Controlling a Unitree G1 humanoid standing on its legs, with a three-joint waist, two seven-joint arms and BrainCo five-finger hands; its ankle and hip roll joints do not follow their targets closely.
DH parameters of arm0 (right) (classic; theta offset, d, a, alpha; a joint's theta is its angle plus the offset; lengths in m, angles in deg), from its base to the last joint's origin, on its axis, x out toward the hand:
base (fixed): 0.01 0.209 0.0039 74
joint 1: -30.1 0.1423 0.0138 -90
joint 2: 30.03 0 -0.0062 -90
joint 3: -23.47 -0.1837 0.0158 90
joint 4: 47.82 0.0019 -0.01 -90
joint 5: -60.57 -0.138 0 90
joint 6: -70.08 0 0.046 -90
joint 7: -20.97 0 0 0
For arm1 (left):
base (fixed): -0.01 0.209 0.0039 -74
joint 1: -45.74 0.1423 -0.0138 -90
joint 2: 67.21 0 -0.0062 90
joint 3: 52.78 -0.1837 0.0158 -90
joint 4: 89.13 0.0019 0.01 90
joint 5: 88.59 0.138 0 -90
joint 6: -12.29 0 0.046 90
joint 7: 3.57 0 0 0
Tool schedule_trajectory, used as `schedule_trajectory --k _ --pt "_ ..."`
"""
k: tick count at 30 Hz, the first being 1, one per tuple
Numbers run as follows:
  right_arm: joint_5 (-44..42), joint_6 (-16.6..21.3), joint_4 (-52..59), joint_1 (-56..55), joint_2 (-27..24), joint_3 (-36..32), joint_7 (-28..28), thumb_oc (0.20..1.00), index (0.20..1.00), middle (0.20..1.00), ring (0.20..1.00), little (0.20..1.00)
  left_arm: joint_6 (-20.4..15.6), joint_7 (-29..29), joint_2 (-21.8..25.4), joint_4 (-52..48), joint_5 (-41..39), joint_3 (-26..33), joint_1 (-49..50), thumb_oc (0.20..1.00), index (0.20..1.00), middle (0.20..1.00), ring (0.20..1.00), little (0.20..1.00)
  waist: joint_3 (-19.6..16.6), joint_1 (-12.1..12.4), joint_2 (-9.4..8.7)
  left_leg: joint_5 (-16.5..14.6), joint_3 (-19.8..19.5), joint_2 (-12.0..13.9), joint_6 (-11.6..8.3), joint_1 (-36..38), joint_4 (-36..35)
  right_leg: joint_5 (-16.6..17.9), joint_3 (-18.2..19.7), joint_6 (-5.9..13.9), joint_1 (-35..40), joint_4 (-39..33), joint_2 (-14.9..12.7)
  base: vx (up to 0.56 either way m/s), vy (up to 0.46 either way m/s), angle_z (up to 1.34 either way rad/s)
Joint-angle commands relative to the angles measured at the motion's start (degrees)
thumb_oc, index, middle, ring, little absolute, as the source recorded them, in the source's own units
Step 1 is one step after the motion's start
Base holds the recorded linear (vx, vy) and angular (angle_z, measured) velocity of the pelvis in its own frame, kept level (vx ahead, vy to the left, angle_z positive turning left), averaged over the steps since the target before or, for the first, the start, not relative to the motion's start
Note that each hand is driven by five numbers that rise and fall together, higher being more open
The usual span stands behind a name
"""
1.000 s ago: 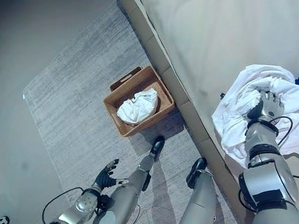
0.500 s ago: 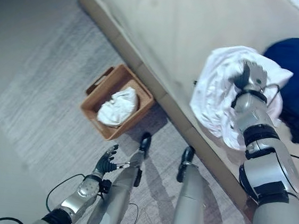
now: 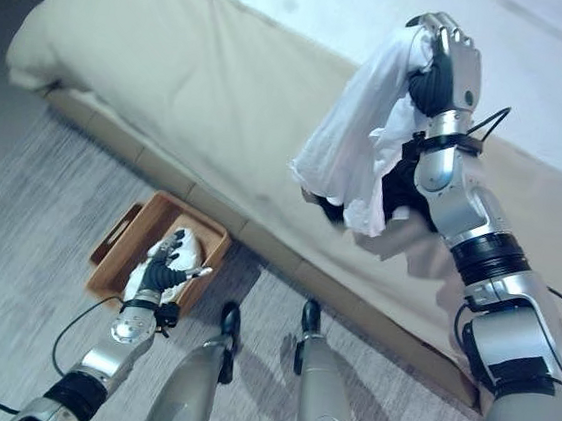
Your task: Pick up clothes into the bucket
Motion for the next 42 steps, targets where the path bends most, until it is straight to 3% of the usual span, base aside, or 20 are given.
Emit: schedule_trajectory --k 1,9,11,15,22,29,41,42 --pt "-4.91 6.32 6.72 -5.03 0.71 -3.69 4.69 0.200 0.200 0.200 0.200 0.200 -3.03 -1.17 -1.65 -5.12 -0.59 -0.42 0.60 1.000 1.000 1.000 1.000 1.000 -8.72 -0.80 -0.23 -7.08 -2.02 -2.05 1.71 3.14 4.39 0.86 0.00 4.01 5.47 -4.50 -1.84 0.15 0.027 -0.10" --pt "-18.82 8.80 14.74 -17.32 4.72 -7.19 15.93 0.200 0.200 0.200 0.200 0.200 -1.41 -5.44 -4.55 -9.31 -3.67 -3.51 -5.85 1.000 1.000 1.000 1.000 1.000 -16.55 -1.38 0.03 -7.49 -3.07 -3.45 2.09 9.85 0.63 0.66 -2.65 4.45 13.16 -7.74 -3.54 0.10 0.019 0.04" --pt "-25.03 9.03 17.78 -20.92 4.95 -7.28 21.43 0.200 0.200 0.200 0.200 0.200 -0.36 -8.35 -6.08 -10.04 -5.86 -5.87 -7.82 1.000 1.000 1.000 1.000 1.000 -19.44 -1.28 0.21 -6.91 -4.08 -4.09 2.02 11.87 -1.81 0.81 -4.40 4.60 15.83 -9.74 -4.14 0.10 0.011 0.26" --pt "-28.38 8.52 20.93 -22.04 4.70 -6.08 25.83 0.200 0.200 0.200 0.200 0.200 1.21 -11.36 -7.65 -8.54 -7.70 -9.53 -11.78 1.000 1.000 1.000 1.000 1.000 -22.22 -1.48 0.40 -5.42 -5.15 -4.18 1.84 14.11 -5.59 1.09 -6.48 4.78 18.10 -11.50 -4.65 0.05 0.004 0.25" --pt "-30.12 7.98 24.60 -21.86 5.16 -3.87 30.03 0.200 0.200 0.200 0.200 0.200 3.20 -18.21 -7.61 -9.49 -8.01 -16.60 -16.71 1.000 1.000 1.000 1.000 1.000 -24.24 -2.05 0.30 -3.84 -7.02 -4.14 1.97 16.24 -8.81 0.80 -9.43 4.83 20.69 -12.00 -5.25 0.02 -0.003 0.30" --pt "-29.64 8.26 28.79 -22.02 8.60 -3.16 31.84 0.200 0.200 0.200 0.200 0.200 5.52 -24.03 -10.74 -7.08 -1.96 -24.97 -20.92 1.000 1.000 1.000 1.000 1.000 -25.70 -2.56 0.92 -3.48 -7.57 -4.44 2.35 16.75 -9.13 0.93 -10.09 4.87 21.78 -12.62 -5.64 0.00 0.000 0.01" --pt "-31.92 7.85 33.83 -25.51 12.02 -5.44 32.67 0.200 0.200 0.200 0.200 0.200 11.65 -30.32 -15.82 -4.71 -13.11 -30.02 -21.97 1.000 1.000 1.000 1.000 1.000 -25.24 -3.81 1.74 -3.16 -7.76 -4.45 2.48 16.61 -9.13 1.16 -10.08 4.91 22.05 -13.11 -5.80 0.00 0.000 0.01" --pt "-32.25 7.86 34.18 -25.75 12.30 -5.82 32.57 0.200 0.200 0.200 0.200 0.200 11.78 -30.20 -15.76 -4.79 -13.73 -29.84 -21.85 0.398 0.398 0.398 0.398 0.398 -25.19 -3.86 1.80 -3.16 -7.72 -4.46 2.49 16.59 -9.12 1.17 -10.05 4.92 22.00 -13.08 -5.82 0.00 0.000 0.00"
